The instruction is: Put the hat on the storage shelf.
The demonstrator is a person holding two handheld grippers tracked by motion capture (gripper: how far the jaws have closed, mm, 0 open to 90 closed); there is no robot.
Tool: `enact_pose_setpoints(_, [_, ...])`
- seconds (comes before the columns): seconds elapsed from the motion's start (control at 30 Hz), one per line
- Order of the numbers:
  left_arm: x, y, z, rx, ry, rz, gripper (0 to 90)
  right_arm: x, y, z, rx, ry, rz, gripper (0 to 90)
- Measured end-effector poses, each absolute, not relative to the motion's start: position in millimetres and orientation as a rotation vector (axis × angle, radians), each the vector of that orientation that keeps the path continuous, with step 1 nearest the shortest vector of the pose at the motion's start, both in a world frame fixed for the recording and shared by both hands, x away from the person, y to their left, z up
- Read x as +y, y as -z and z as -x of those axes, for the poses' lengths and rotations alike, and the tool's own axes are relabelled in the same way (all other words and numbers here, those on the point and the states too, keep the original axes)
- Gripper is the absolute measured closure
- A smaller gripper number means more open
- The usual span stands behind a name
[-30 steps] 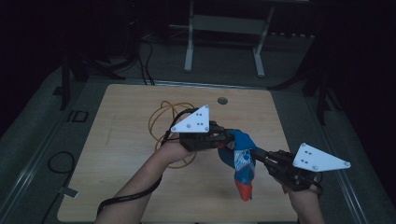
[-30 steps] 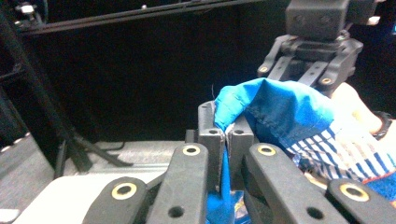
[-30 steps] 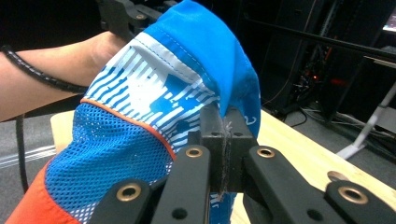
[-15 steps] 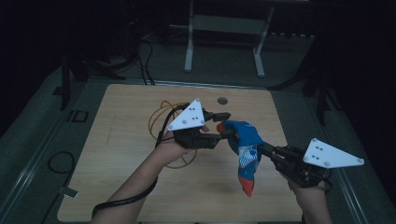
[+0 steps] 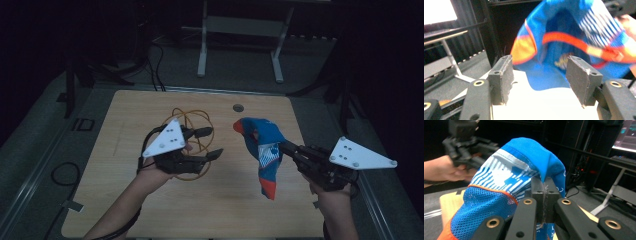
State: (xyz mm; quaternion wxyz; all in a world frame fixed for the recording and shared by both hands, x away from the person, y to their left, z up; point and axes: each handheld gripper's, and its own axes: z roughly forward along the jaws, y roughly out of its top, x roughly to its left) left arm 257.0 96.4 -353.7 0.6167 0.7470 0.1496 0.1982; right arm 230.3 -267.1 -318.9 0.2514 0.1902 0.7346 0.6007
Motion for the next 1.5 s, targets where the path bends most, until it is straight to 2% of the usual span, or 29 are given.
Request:
enact_pose_setpoints(0.27, [147,378,-246,0.506,-0.478,-1.673,29.3,-253,299,-249,1.992,-1.626,-0.505,89.4])
enact_pose_setpoints(0.4, [166,390,-239,0.574,-0.505,-1.673,25.9,-241,293,-261,1.993,-1.609,-0.504,89.5])
enact_pose_setpoints(0.5, [178,400,-233,0.608,-0.512,-1.669,18.5,-233,292,-270,2.001,-1.608,-0.512,89.5])
enact_pose_setpoints(0.67, [201,418,-224,0.696,-0.535,-1.631,14.4,-217,287,-284,2.027,-1.602,-0.511,89.5])
enact_pose_setpoints(0.73, [208,426,-221,0.734,-0.558,-1.619,8.9,-208,284,-291,2.031,-1.582,-0.501,89.5])
enact_pose_setpoints(0.83, [215,442,-214,0.782,-0.578,-1.618,5.2,-194,280,-301,2.046,-1.560,-0.499,89.5])
enact_pose_setpoints(1.07, [221,481,-189,0.860,-0.669,-1.590,5.1,-154,279,-323,2.097,-1.505,-0.480,89.5])
enact_pose_setpoints(1.33, [229,521,-179,0.974,-0.637,-1.516,5.3,-100,278,-340,2.165,-1.502,-0.446,89.5])
enact_pose_setpoints(1.5, [233,527,-180,0.995,-0.647,-1.523,5.7,-67,281,-346,2.231,-1.481,-0.403,89.4])
